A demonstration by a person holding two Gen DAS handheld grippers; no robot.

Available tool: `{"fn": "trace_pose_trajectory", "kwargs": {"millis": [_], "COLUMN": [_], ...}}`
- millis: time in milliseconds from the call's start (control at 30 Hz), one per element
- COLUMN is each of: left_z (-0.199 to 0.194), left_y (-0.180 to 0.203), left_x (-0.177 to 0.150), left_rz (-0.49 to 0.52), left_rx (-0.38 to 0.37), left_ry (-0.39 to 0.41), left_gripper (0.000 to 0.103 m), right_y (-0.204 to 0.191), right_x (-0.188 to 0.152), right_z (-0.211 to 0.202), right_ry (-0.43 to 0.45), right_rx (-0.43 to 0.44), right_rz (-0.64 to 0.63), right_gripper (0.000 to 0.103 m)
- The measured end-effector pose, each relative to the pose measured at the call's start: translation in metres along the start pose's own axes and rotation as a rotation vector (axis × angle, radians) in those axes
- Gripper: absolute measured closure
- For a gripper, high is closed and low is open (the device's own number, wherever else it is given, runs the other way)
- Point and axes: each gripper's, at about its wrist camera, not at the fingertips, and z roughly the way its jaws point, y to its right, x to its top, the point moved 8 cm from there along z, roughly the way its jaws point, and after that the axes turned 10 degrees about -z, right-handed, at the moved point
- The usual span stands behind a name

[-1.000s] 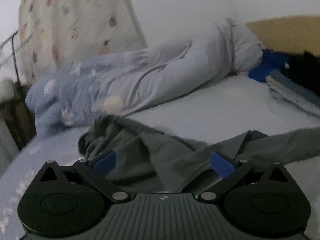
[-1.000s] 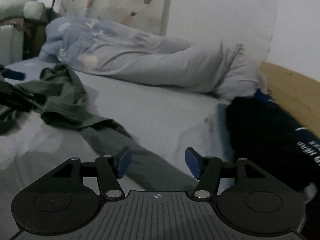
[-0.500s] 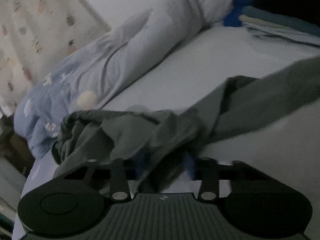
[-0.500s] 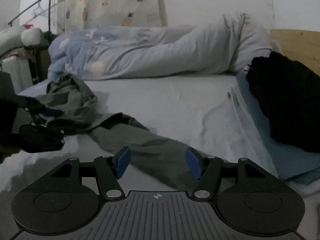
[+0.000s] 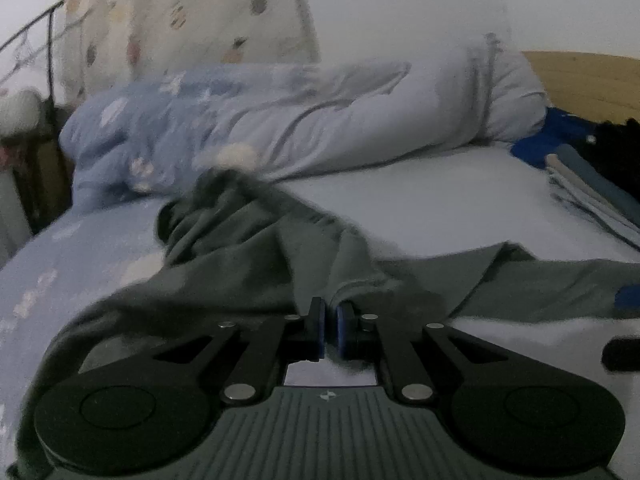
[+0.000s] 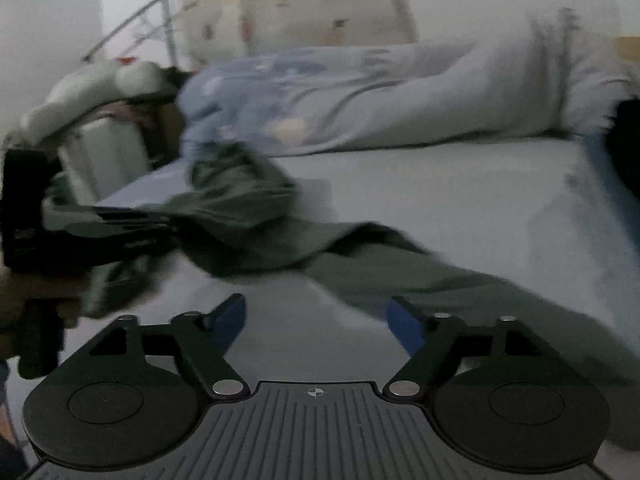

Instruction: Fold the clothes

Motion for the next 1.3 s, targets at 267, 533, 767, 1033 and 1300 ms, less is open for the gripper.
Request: {"fn": "trace_pose_trajectory", "kwargs": {"millis": [267, 533, 767, 1033, 1300], "left_z": [-0.009, -0.016, 0.016, 0.028, 0.034], "left_y": [-0.025, 0.033, 0.053, 0.050, 0.051], "left_x": [-0.011, 0.000, -0.005, -0.013, -0.017], "left_rz": [0.204, 0.462, 0.589, 0.604, 0.618], "left_rx": [0.042, -0.078, -0.006, 0.070, 0.099], "left_ry": [-0.003, 0.118, 0.050, 0.006, -0.013], "left_gripper": [0.094, 0.050, 0.049, 0.067, 0.092], "right_y": [-0.031, -0.013, -0.006, -0.001, 0.012], "right_x": [0.003, 0.003, -0.003, -0.003, -0.003], "right_z": [0.024, 0.028, 0.031, 0.024, 0.014], "right_ry": [-0.011, 0.003, -0.004, -0.003, 0.000], "right_rx": [0.019, -0.060, -0.075, -0.072, -0.092], "right_rz": [-0.011, 0.048, 0.068, 0.080, 0.089], "right_gripper": [0.017, 0.017, 0.016, 0.016, 0.016]}}
